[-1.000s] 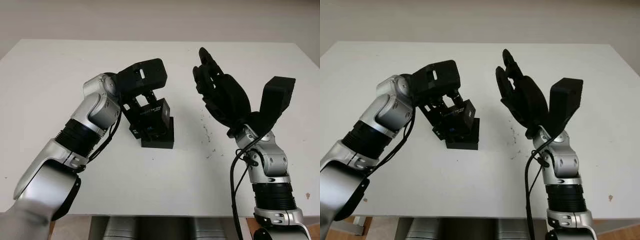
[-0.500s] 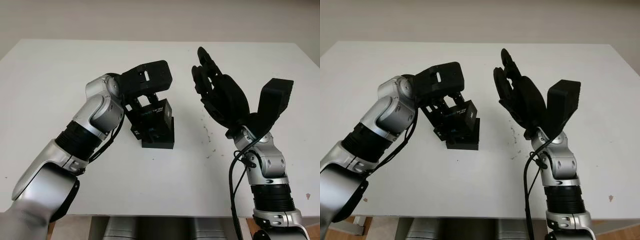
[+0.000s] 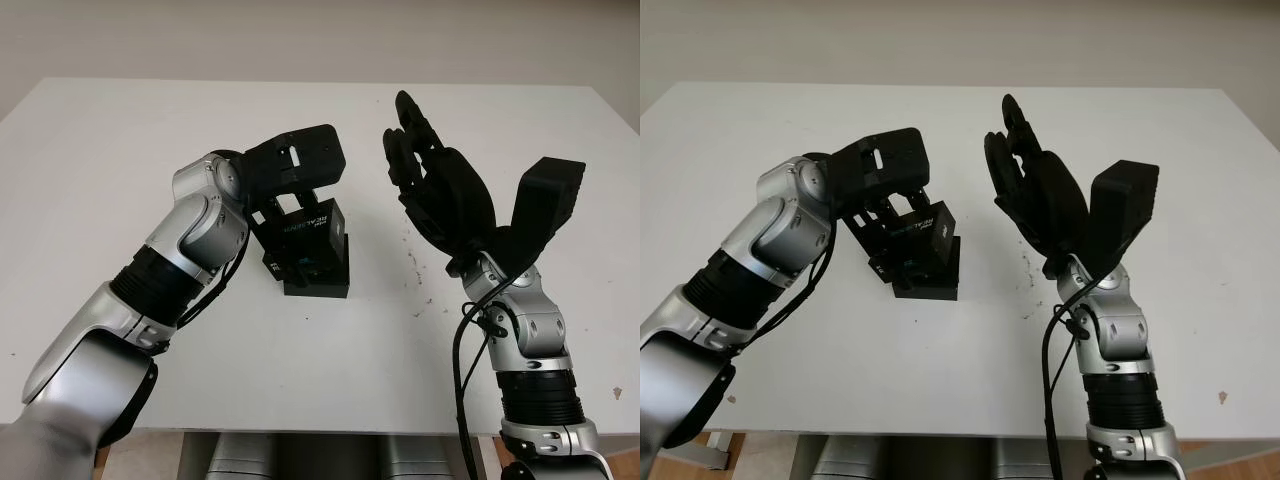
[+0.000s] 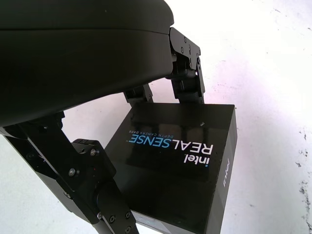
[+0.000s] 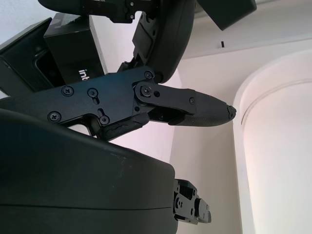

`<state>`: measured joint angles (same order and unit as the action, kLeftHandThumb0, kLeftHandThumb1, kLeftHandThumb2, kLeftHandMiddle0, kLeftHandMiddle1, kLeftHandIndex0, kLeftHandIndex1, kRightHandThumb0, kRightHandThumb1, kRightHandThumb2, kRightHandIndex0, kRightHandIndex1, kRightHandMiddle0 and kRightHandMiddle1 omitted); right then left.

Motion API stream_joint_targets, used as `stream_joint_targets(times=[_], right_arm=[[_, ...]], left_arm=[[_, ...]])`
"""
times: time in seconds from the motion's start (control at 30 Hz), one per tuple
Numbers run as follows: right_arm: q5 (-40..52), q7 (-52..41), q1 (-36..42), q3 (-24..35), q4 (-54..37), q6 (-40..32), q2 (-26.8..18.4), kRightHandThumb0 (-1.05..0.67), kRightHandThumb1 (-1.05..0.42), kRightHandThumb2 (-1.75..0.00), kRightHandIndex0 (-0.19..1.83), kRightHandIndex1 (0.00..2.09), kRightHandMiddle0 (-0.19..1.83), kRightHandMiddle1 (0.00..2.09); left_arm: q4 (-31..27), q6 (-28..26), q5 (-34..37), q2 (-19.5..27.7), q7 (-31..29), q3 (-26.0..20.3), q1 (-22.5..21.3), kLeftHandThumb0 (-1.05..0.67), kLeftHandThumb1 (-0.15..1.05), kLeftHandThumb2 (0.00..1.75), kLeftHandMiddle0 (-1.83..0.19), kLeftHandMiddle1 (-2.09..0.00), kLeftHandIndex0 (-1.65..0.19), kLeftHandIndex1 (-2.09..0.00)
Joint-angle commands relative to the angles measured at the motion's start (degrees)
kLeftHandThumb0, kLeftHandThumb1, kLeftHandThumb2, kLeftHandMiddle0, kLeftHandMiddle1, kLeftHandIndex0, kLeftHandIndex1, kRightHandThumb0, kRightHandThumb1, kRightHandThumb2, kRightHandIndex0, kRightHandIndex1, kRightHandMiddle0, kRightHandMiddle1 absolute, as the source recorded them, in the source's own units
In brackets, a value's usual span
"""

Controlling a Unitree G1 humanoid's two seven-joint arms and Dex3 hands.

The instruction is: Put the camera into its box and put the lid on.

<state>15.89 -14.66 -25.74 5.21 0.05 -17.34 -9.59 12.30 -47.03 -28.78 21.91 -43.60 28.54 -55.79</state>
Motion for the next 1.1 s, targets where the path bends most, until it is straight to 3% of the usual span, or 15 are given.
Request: stream_joint_targets(times=[0.0, 0.53, 0.67, 0.73, 0.8, 0.87, 0.9, 0.97, 1.03, 1.07], right_arm=[[0.24, -0.12, 0.56, 0.56, -1.18, 1.24, 0.08, -0.65, -1.05, -0.54, -0.19, 0.00, -0.19, 0.00], [0.66, -0.98, 1.06, 1.31, -0.69, 2.01, 0.21, -0.64, -1.05, -0.54, -0.19, 0.00, -0.19, 0.00], [-0.51, -0.42, 0.96, 0.86, -1.10, 1.83, -0.24, -0.65, -1.05, -0.55, -0.19, 0.00, -0.19, 0.00], [-0.88, -0.29, 0.93, 0.76, -1.24, 1.83, -0.34, -0.65, -1.05, -0.55, -0.19, 0.00, -0.19, 0.00], [-0.85, -0.15, 0.94, 0.91, -1.32, 1.84, -0.20, -0.66, -1.05, -0.55, -0.19, 0.00, -0.19, 0.00], [-0.74, -0.07, 0.96, 1.04, -1.47, 1.84, -0.07, -0.65, -1.05, -0.55, -0.19, 0.00, -0.19, 0.00], [-0.68, -0.06, 0.96, 1.08, -1.51, 1.79, -0.05, -0.65, -1.05, -0.55, -0.19, 0.00, -0.19, 0.00], [-0.68, -0.14, 0.94, 1.09, -1.49, 1.82, -0.09, -0.65, -1.05, -0.54, -0.19, 0.00, -0.19, 0.00], [-0.70, -0.17, 0.80, 1.11, -1.25, 1.88, -0.06, -0.65, -1.05, -0.54, -0.19, 0.00, -0.19, 0.00], [-0.71, -0.17, 0.76, 1.12, -1.19, 1.89, -0.05, -0.65, -1.05, -0.54, -0.19, 0.00, -0.19, 0.00]], left_arm=[[-0.23, 0.30, 0.29, -0.48, -0.02, 0.62, 0.52, -0.14, 0.94, 0.05, -0.36, -1.55, -0.31, -1.52], [-0.05, 1.89, 0.12, -2.83, 4.78, 1.45, 3.58, -0.15, 0.93, 0.05, -0.30, -1.59, -0.31, -1.54], [-0.83, 1.44, 1.61, -4.41, 7.19, -0.67, 4.92, -0.20, 0.96, 0.06, -0.36, -1.64, -0.20, -1.51], [-1.22, 0.11, 1.95, -4.88, 7.17, -0.64, 4.89, -0.27, 0.97, 0.06, -0.16, -1.58, -0.06, -1.46], [-2.18, -0.32, 2.21, -4.69, 6.33, -0.11, 4.94, -0.34, 0.99, 0.06, -0.02, -1.66, 0.11, -1.58], [-3.24, -0.98, 2.58, -4.27, 4.67, 0.61, 4.76, -0.40, 1.02, 0.06, 0.13, -1.63, 0.17, -1.34], [-3.69, -1.48, 2.91, -4.25, 3.94, 0.72, 4.68, -0.42, 1.03, 0.07, 0.16, -1.49, 0.18, -1.11], [-4.54, -3.76, 3.41, -4.57, 2.54, 1.03, 4.27, -0.44, 1.04, 0.12, 0.19, -0.79, 0.19, -0.54], [-5.50, -5.55, 4.05, -5.17, 1.98, 1.26, 4.06, -0.45, 1.05, 0.17, 0.18, -0.53, 0.16, -0.37], [-5.79, -5.99, 4.27, -5.27, 1.93, 1.35, 4.02, -0.45, 1.05, 0.19, 0.18, -0.49, 0.16, -0.35]])
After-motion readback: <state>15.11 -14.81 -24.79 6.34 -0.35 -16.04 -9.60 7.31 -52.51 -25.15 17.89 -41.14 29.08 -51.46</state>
